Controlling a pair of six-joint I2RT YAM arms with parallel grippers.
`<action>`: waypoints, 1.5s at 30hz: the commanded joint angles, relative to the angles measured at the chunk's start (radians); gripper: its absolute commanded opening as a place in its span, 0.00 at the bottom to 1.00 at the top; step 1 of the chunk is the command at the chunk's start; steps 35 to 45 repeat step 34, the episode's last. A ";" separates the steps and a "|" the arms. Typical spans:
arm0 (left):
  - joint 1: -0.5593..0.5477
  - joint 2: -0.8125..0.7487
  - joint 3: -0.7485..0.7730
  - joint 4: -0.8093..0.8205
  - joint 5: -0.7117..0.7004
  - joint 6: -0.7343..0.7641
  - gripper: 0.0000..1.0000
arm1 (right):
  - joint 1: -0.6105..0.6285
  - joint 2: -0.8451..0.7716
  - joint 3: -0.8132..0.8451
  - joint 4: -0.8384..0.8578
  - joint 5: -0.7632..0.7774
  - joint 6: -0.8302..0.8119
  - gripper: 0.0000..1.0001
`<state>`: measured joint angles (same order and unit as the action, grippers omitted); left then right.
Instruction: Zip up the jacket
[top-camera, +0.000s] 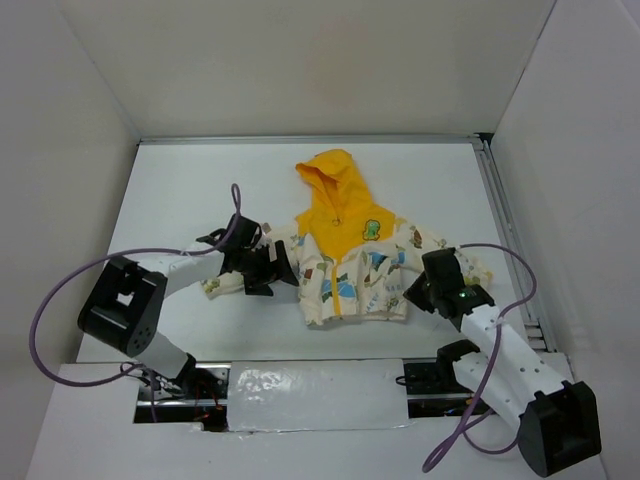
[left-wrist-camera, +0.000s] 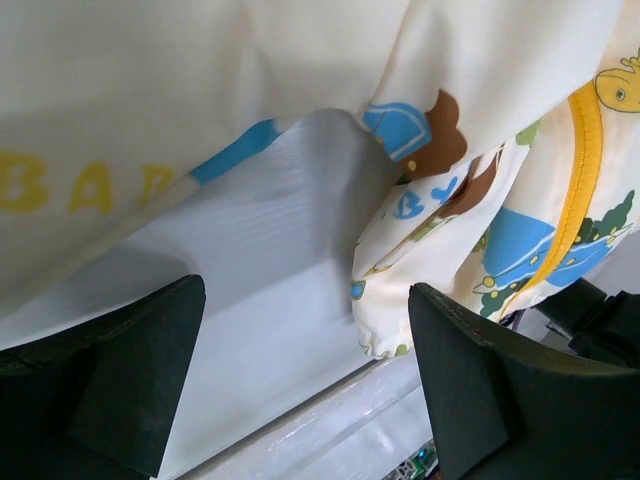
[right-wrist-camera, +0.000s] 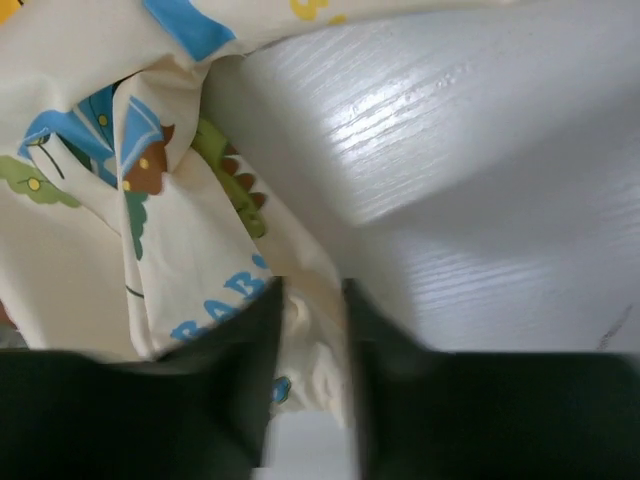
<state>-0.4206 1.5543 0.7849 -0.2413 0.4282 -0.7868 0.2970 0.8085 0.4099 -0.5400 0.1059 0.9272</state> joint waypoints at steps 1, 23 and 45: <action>0.011 -0.075 0.013 -0.055 -0.040 0.024 0.95 | -0.001 -0.025 0.009 0.020 0.005 -0.051 0.47; -0.021 -0.597 0.272 -0.234 -0.246 0.175 0.99 | 0.122 -0.048 0.567 -0.040 0.331 -0.252 1.00; -0.023 -0.625 0.192 -0.205 -0.242 0.167 0.99 | 0.137 -0.012 0.550 -0.006 0.357 -0.251 1.00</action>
